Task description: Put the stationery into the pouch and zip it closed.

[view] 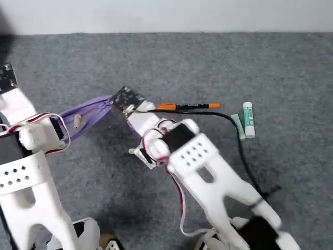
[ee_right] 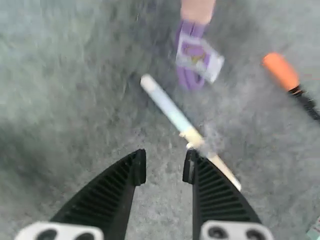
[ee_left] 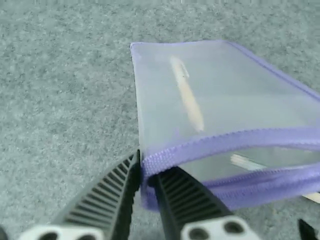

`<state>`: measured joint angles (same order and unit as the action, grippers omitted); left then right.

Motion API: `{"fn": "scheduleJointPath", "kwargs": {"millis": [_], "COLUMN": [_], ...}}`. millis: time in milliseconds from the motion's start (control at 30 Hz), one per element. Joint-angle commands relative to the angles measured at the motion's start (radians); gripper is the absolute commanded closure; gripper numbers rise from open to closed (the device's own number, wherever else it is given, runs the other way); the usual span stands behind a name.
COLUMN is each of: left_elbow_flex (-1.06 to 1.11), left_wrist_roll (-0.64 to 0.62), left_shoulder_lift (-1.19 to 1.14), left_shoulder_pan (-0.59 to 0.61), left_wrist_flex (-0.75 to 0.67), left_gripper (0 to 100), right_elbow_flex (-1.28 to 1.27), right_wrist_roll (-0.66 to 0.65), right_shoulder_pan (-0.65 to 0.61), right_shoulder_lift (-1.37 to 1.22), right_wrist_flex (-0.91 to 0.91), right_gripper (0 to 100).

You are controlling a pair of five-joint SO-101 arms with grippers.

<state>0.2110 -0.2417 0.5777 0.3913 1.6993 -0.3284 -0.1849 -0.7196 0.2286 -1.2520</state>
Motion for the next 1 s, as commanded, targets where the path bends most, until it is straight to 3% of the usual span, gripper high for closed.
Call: {"fn": "scheduleJointPath", "kwargs": {"millis": [0,467,967], "left_elbow_flex": [-0.05,-0.053,-0.053], "left_wrist_roll": [-0.005,0.011,0.011], "left_shoulder_lift": [0.005,0.005,0.0], "left_shoulder_pan": [0.014,0.043,0.04], "left_wrist_flex": [0.009,0.009,0.003], "left_gripper": [98,98,98], "right_elbow_flex": [0.083,0.474,0.485], "right_wrist_roll": [-0.028,-0.031,-0.083], "right_shoulder_pan": [0.015,0.038,0.041], "right_shoulder_lift": [-0.127,-0.679,-0.773], "right_wrist_flex": [0.024,0.015,0.013], "right_gripper": [87.1,87.1,90.3]}}
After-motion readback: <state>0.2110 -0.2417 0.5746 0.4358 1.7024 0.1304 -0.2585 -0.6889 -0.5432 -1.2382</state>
